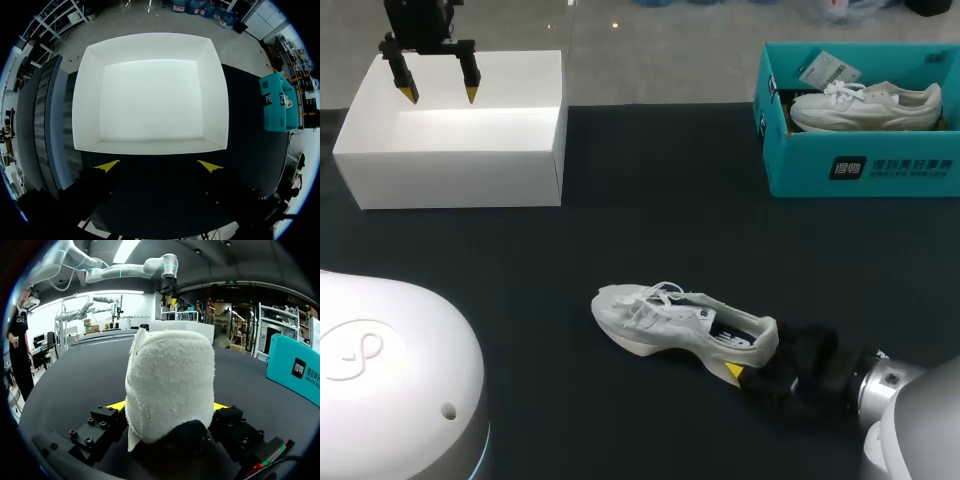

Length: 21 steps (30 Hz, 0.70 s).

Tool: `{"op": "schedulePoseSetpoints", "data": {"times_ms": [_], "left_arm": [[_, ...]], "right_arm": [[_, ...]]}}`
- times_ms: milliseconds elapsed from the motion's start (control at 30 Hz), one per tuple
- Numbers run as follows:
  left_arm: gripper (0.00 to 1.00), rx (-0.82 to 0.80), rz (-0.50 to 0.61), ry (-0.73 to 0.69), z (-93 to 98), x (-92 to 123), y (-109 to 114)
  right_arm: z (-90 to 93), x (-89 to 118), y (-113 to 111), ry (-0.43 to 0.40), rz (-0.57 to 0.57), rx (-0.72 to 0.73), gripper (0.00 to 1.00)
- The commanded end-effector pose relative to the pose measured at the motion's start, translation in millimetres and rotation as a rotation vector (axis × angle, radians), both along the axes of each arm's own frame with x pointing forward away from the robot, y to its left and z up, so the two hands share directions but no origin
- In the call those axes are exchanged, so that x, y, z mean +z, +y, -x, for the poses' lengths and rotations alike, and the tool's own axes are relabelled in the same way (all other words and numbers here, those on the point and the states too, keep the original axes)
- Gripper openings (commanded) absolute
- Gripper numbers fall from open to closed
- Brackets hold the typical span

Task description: Take the shoe out of the shoebox, open the shoe tongue, remove and reinsert the insole, then place the shoe into the shoebox

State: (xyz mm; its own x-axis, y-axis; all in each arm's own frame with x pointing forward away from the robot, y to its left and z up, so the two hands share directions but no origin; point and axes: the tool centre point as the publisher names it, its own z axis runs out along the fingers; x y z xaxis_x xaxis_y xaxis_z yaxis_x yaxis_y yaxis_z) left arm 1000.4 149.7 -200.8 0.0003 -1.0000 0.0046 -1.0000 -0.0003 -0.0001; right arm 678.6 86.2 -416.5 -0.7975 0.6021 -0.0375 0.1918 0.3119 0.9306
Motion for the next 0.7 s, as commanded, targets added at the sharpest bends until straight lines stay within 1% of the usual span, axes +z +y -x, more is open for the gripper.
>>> {"op": "schedulePoseSetpoints", "data": {"times_ms": [33, 100, 133, 200, 233, 300, 333, 400, 467, 533, 700], "left_arm": [[1.00, 0.000, -0.002, 0.000, 0.1, 0, 0], [1.00, 0.000, -0.002, 0.000, 0.1, 0, 0], [1.00, 0.000, -0.002, 0.000, 0.1, 0, 0], [1.00, 0.000, -0.002, 0.000, 0.1, 0, 0], [1.00, 0.000, -0.002, 0.000, 0.1, 0, 0], [1.00, 0.000, -0.002, 0.000, 0.1, 0, 0], [1.00, 0.000, -0.002, 0.000, 0.1, 0, 0], [1.00, 0.000, -0.002, 0.000, 0.1, 0, 0], [1.00, 0.000, -0.002, 0.000, 0.1, 0, 0], [1.00, 0.000, -0.002, 0.000, 0.1, 0, 0], [1.00, 0.000, -0.002, 0.000, 0.1, 0, 0]], "right_arm": [[-9.0, 2, -10, 0.052, 0.006, 0.125, 0.00], [-11.7, 3, -15, 0.056, -0.022, 0.192, 0.00], [-11.5, 6, -17, 0.057, 0.000, 0.198, 0.00], [-13.8, 7, -20, 0.061, -0.022, 0.284, 0.00], [-14.7, 8, -21, 0.069, 0.005, 0.306, 0.00], [-16.1, 10, -19, 0.085, -0.005, 0.396, 0.00], [-16.3, 11, -19, 0.105, 0.029, 0.417, 0.00], [-18.0, 8, -19, 0.117, 0.017, 0.486, 0.00], [-17.7, 8, -19, 0.136, 0.038, 0.523, 0.00], [-16.1, 8, -20, 0.145, 0.024, 0.547, 0.00], [-14.6, 8, -23, 0.151, 0.048, 0.588, 0.00]]}}
